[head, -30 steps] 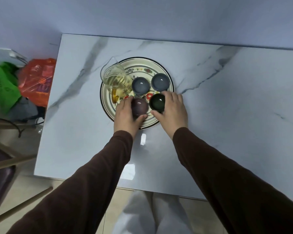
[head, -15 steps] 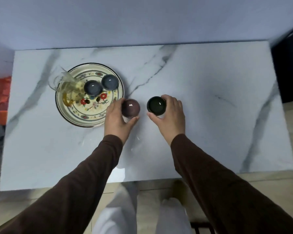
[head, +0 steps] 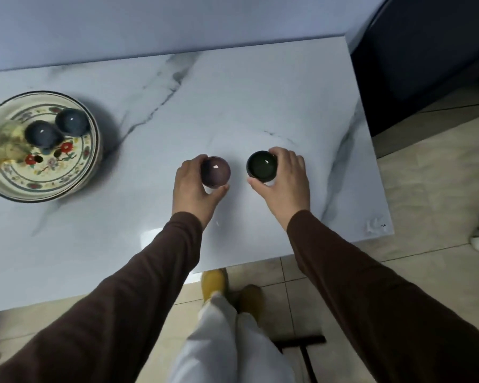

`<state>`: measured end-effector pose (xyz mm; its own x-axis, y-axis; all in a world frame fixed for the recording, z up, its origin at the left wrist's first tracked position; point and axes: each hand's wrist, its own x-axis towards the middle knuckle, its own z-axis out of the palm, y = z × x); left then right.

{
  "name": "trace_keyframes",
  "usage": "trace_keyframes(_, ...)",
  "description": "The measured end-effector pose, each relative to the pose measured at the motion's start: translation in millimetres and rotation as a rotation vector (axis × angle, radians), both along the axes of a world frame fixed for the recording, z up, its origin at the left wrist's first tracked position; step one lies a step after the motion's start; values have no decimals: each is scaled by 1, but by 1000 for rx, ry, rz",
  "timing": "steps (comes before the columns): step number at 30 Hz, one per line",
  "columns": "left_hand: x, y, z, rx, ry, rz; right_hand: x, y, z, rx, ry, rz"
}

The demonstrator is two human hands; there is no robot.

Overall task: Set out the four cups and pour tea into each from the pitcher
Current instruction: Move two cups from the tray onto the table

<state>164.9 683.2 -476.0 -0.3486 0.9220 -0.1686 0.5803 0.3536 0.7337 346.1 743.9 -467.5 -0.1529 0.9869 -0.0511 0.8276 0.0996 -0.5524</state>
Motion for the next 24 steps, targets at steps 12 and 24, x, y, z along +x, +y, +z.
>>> trace_keyframes(12,44,68,-33,-53,55,-42,58,70,-39,-8,44,-17)
trace_keyframes(24,84,143,-66,-149,158,-32,103,166,-90,-63,54,96)
